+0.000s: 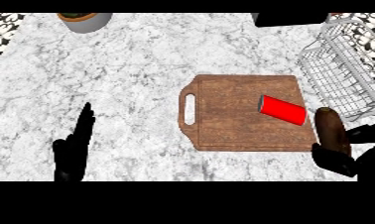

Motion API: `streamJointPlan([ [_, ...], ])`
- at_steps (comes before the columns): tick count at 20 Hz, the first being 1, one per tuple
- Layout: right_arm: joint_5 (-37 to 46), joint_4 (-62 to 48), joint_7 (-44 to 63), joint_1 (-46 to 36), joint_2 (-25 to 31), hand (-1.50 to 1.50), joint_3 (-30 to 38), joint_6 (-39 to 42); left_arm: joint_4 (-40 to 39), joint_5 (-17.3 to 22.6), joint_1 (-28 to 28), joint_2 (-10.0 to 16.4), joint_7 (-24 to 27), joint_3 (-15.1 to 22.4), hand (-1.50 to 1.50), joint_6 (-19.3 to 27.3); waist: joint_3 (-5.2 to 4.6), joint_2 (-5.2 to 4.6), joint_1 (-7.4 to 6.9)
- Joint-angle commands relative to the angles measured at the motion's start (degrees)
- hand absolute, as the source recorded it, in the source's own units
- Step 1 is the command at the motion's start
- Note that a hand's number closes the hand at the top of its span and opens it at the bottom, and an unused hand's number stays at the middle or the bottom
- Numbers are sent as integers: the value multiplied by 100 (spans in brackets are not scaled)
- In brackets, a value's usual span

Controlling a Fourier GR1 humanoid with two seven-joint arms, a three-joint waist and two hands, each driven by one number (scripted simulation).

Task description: Pick the sweet potato from the cutting board and place it in the tiered basket

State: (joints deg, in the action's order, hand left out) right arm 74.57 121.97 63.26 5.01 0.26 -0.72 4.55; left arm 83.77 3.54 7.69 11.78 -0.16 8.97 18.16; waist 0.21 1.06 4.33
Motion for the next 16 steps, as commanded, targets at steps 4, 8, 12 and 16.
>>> streamJointPlan([
  [4,847,2509,884,-263,226,150,349,1174,-279,32,-232,-17,-213,-3,0,-127,-44,-69,-265],
  [8,1274,2796,964,-979,376,150,243,2463,-185,-33,-390,64,-312,35,0,-234,-44,-94,-391],
  [12,1388,2708,879,-1916,433,150,658,3121,-171,4,-137,37,-57,74,0,-345,-48,-77,-438],
  [16,1231,2278,585,-2681,479,150,1381,3357,-299,-74,-311,-183,-264,121,0,-144,-36,-81,-393],
])
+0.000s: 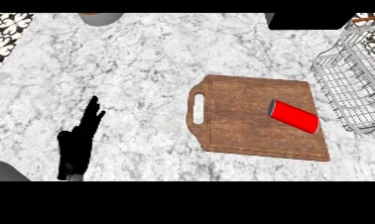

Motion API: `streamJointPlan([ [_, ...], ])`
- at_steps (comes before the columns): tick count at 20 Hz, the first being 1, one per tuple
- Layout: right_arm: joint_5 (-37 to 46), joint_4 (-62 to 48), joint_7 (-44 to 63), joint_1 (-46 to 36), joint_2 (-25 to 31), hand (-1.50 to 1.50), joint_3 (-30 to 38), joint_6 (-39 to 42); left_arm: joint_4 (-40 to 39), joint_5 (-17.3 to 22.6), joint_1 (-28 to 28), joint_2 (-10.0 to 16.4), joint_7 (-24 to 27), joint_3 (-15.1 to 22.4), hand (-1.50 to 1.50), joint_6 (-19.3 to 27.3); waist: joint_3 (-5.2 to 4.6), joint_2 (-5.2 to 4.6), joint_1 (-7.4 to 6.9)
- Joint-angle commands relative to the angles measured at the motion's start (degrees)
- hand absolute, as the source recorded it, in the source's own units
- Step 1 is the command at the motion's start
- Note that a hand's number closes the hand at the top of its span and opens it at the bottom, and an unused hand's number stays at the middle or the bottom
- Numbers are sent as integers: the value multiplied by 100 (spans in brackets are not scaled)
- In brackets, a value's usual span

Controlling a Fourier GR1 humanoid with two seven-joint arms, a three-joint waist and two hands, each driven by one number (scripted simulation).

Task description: Pick the sweet potato from the cutting board and place it in the tiered basket

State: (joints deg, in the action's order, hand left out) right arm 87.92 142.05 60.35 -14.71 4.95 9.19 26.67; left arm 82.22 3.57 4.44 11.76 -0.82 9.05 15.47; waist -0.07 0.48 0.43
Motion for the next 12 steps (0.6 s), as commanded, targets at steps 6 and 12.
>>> streamJointPlan([
  [6,-350,-898,338,-2196,583,150,1853,1404,-84,-278,262,-209,31,265,0,165,-2,-18,-34],
  [12,-673,-2193,-187,-2855,1092,150,2618,1296,-136,-164,3,-123,-175,55,0,29,5,-41,-61],
])
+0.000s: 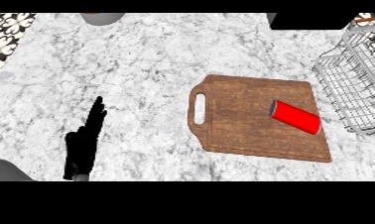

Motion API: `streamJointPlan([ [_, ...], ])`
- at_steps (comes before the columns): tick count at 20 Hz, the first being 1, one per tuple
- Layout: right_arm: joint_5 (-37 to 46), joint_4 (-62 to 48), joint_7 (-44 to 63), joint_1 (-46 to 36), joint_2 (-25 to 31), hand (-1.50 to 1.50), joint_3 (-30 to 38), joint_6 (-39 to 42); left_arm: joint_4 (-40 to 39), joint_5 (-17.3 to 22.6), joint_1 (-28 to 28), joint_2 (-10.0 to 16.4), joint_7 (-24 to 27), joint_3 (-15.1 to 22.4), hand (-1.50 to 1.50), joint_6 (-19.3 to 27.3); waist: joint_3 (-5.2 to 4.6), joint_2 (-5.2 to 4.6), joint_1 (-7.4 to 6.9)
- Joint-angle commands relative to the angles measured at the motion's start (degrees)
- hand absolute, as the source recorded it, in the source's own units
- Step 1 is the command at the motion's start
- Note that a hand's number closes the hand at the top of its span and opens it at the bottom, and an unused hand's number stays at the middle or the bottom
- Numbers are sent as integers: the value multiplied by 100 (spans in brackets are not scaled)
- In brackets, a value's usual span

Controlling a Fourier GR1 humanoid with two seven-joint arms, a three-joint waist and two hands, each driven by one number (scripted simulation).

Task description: Pick the sweet potato from the cutting board and place it in the tiered basket

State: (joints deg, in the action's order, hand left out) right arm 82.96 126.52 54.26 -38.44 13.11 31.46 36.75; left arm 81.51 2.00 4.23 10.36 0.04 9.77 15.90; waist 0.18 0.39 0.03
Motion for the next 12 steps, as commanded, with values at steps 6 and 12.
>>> streamJointPlan([
  [6,-459,-1971,-194,-272,482,150,657,-577,-374,-53,106,18,216,-84,0,-177,-18,-57,-50],
  [12,-627,-2561,-331,83,556,150,757,-1266,-95,-221,135,-235,-92,55,0,41,-16,-41,-19],
])
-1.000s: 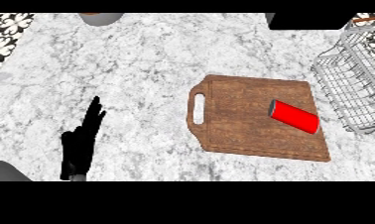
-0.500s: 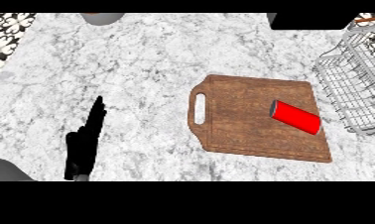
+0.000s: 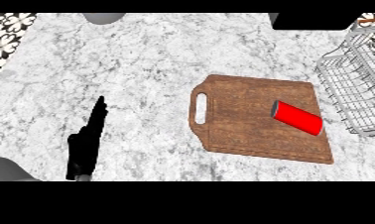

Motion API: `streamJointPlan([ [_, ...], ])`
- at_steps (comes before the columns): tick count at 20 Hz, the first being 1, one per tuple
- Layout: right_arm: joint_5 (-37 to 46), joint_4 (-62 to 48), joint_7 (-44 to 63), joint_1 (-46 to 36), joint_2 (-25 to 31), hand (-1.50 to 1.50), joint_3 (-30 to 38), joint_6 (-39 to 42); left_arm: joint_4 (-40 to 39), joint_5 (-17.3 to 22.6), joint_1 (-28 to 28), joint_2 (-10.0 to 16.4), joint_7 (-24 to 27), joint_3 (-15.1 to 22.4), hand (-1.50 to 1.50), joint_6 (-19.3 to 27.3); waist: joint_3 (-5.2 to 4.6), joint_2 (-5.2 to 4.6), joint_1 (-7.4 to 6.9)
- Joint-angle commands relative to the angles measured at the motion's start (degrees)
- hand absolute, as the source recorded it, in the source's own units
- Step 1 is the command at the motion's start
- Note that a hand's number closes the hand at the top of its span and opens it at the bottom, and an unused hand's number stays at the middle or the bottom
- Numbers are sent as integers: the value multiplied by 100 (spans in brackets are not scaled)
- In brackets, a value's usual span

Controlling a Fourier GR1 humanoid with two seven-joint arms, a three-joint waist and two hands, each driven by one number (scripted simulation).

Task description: Pick the sweet potato from the cutting board and place it in the tiered basket

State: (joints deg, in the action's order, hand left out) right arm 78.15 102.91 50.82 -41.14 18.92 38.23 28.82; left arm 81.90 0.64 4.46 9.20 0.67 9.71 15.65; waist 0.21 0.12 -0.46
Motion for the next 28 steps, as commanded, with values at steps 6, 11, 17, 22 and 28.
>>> streamJointPlan([
  [6,-195,-1386,-49,482,-135,150,189,-1771,-573,18,-292,-143,-143,-181,0,-54,-19,-30,31],
  [11,-990,-1691,-109,159,-350,150,798,-2696,-207,65,-307,16,-458,-217,0,-175,-11,-35,18],
  [17,-1827,-2197,-606,59,-465,-150,1033,-3754,-533,100,-246,25,-122,-322,0,-327,-19,-31,21],
  [22,-2740,-1505,-1175,182,-293,-150,1368,-4128,-225,-56,76,31,-102,-249,0,-181,-16,2,75],
  [28,-1786,-502,-572,360,-88,-150,1264,-4869,-172,-203,117,-211,-122,-131,0,47,-28,9,94],
])
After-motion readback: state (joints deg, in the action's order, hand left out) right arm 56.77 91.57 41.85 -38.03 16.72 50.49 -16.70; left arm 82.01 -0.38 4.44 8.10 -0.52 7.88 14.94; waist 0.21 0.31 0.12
